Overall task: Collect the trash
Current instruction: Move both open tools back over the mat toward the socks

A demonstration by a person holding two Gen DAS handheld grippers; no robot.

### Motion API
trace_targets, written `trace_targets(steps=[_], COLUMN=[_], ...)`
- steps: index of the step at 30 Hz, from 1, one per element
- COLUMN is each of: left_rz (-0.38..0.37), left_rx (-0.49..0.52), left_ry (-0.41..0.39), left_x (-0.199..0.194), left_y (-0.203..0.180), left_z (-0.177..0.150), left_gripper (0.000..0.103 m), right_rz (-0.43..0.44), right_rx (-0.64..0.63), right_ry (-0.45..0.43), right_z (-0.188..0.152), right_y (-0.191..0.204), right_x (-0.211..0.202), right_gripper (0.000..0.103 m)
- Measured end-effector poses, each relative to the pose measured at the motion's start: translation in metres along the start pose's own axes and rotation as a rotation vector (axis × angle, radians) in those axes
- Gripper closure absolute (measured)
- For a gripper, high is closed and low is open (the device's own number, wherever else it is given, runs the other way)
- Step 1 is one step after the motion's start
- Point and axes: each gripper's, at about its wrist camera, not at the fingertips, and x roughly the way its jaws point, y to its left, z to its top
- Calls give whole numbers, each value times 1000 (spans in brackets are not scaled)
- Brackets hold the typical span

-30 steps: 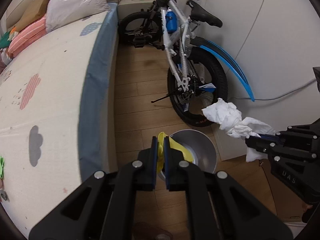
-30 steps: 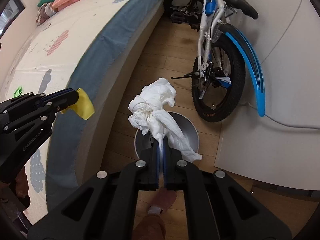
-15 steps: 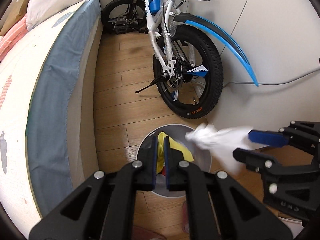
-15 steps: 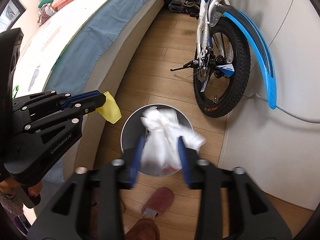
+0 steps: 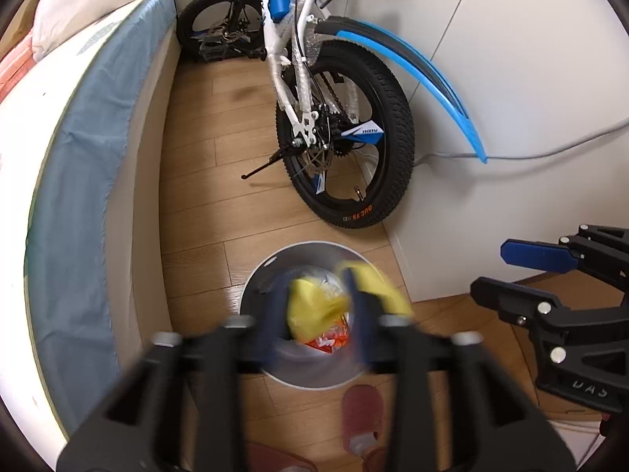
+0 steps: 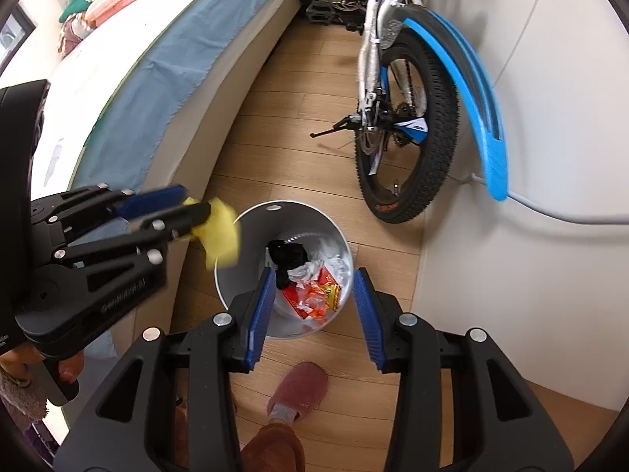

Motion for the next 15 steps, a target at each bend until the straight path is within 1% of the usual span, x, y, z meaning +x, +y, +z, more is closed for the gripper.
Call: trace_targets(steps=[1,2,8,12,15], left_rz=[-3,-2,29,61,88], left_rx=[-7,-13,-30,-60,-105], left_ry=[-23,-38,-36,-45,-58], left_x=[-4,-7,-19,-33,-48], left_y=[0,0,10,26,45], left_z=[-1,-2,-7,-12,-20], left_gripper=[34,32,31,31,31], right_rz=[-5,-8,-14,-3,11], right_rx=[1,1,-13,-49,-95], right_ry=[1,3,5,2,-2], right_z=[-1,-1,1,7,14], right_y=[-1,-1,6,24,45], right_x=[-1,-1,-4,-8,-11], right_gripper=[63,63,63,63,63])
